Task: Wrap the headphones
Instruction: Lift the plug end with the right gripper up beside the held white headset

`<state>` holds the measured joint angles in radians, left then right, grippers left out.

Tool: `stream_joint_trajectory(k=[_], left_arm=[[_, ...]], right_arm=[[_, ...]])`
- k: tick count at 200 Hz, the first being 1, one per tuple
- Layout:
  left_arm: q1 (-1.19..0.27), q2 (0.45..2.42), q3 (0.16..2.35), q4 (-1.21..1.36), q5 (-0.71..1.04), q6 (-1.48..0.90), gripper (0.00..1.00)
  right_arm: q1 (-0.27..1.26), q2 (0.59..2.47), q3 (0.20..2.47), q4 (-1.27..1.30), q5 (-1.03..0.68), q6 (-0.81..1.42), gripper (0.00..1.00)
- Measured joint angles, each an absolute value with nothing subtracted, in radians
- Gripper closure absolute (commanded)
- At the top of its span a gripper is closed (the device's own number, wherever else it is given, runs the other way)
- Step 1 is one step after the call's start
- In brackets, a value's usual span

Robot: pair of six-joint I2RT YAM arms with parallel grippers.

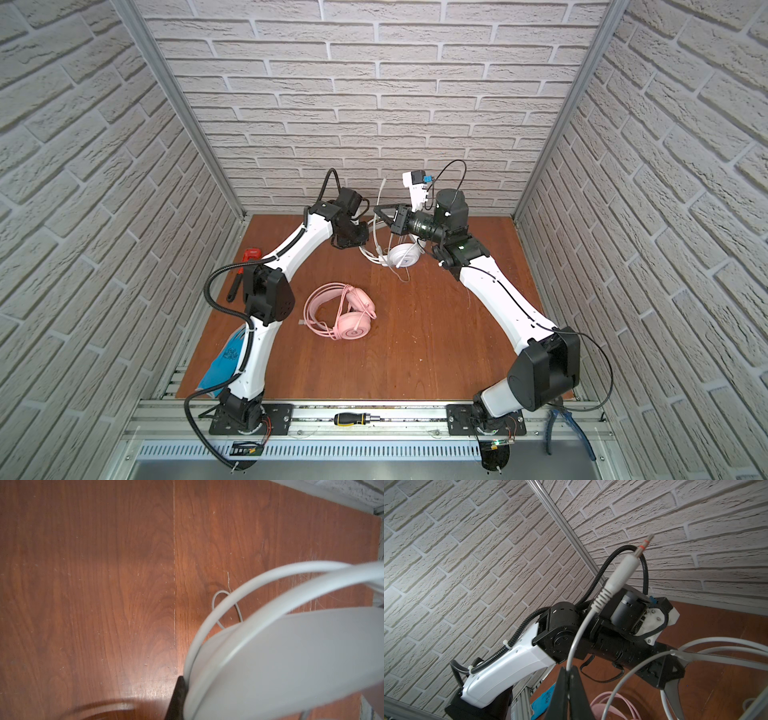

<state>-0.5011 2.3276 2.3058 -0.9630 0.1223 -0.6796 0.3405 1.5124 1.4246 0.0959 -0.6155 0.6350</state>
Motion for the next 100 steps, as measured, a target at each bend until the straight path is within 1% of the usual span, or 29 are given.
stream_joint_trajectory(k=[37,100], left_arm=[[-0.512,2.325,2.268,-0.963,0.139,-0.657,1.0],[-0.519,2.313,2.222,-0.966,0.159,-0.617,1.0]], right_arm=[[0.313,1.538,1.438,0.102,-0.545,0.611,0.94],[0.218,1.61,1.439,0.14,-0.455,0.609,0.95]])
